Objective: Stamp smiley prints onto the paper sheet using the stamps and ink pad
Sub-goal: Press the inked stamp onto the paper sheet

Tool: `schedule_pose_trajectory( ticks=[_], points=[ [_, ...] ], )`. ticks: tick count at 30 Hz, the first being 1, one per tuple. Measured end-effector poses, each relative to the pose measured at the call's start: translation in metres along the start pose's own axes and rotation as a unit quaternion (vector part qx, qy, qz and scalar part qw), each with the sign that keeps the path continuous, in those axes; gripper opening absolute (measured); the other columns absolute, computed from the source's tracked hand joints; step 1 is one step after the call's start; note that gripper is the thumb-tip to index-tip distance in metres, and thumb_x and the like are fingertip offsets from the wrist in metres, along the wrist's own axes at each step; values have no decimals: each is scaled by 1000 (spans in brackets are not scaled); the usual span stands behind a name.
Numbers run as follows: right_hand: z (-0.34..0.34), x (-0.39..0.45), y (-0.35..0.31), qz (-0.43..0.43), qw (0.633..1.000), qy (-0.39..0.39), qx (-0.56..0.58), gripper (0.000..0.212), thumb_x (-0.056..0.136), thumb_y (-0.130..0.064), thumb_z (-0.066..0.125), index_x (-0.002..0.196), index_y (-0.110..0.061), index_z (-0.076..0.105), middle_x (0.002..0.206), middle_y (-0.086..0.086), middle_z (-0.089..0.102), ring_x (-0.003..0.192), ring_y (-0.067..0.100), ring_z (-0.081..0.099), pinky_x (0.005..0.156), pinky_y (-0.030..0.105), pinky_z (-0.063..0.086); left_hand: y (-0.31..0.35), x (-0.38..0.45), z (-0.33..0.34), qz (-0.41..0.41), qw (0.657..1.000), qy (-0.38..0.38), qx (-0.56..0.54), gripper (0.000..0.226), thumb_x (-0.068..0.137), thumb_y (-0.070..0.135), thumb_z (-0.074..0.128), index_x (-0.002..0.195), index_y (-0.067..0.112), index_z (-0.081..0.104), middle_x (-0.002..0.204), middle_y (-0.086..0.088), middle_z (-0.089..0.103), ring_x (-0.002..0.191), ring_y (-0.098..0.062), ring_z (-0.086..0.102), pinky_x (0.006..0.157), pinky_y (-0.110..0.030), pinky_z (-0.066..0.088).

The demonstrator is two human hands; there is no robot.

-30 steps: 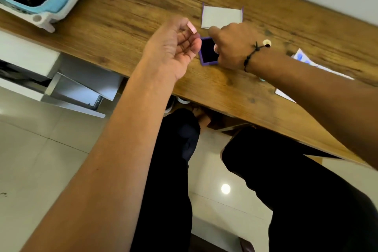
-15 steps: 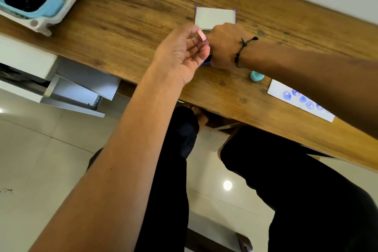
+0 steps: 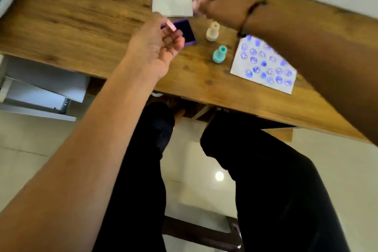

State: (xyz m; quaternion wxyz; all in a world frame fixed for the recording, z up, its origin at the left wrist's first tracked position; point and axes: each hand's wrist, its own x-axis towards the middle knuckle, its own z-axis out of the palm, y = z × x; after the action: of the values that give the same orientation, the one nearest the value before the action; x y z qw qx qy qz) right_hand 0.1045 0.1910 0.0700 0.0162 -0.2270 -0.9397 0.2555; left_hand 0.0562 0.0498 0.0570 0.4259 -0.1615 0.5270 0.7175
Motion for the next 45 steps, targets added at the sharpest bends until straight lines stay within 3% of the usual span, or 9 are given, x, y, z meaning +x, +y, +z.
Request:
schedule_pose_trajectory(
  ticks=[3,9,13,15,19,27,39,43,45],
  points=[
    [-31,-46,34,74,988,87,106,30,75,-32,57,94,-10,65,81,5,63,57,3,52,65,29,45,-15,-17,16,11,993,-91,79,18,88,9,46,74,1,52,61,-14,63,58,-19,59,49,-20,52],
    [-9,-102,84,168,968,97,161,19,82,-14,60,96,-1,63,74,5,65,47,-4,57,46,15,50,-77,-43,37,35,921,-232,311,18,94,10,44,78,8,53,96,-17,62,79,-21,62,81,-28,53],
    [10,-111,94,137,976,100,138,17,82,-13,60,93,0,63,82,8,66,69,22,64,71,38,53,-100,-36,38,21,943,-203,264,15,96,12,38,86,11,49,108,-17,57,105,-23,57,100,-32,44],
    [16,-110,95,110,984,95,107,17,82,-13,58,94,-2,64,75,0,61,69,20,62,73,34,49,-104,-30,40,7,964,-179,197,14,97,12,36,94,6,48,109,-18,57,107,-24,56,102,-31,43],
    [22,-107,100,74,991,109,28,18,84,-14,55,96,-4,65,88,15,68,81,27,61,70,24,38,-108,-19,46,-11,982,-148,114,9,96,10,37,98,4,44,109,-21,56,110,-24,56,104,-30,42],
    [25,-103,100,38,995,85,-37,23,86,-20,54,99,-4,63,98,17,69,90,31,60,80,38,44,-108,-13,48,-22,991,-107,82,14,94,10,38,86,5,48,109,-26,56,119,-33,57,102,-32,46],
    [33,-93,100,19,992,22,-120,25,87,-16,48,106,-2,56,106,22,64,100,40,56,80,40,42,-107,-10,47,-42,993,-102,48,14,96,13,38,101,2,46,121,-31,57,115,-30,58,101,-32,46],
    [24,-84,98,-16,983,-42,-177,20,84,-13,48,100,-2,53,97,26,64,91,44,56,68,40,40,-107,-12,48,-51,994,-88,38,30,96,15,38,119,-1,47,118,-27,58,119,-31,57,101,-31,46],
    [22,-78,95,-36,974,-83,-208,19,82,-12,50,98,-3,50,93,27,63,85,43,55,61,38,36,-105,-13,49,-50,994,-89,42,24,96,15,37,110,1,50,113,-26,59,116,-29,59,96,-29,47]
  ],
)
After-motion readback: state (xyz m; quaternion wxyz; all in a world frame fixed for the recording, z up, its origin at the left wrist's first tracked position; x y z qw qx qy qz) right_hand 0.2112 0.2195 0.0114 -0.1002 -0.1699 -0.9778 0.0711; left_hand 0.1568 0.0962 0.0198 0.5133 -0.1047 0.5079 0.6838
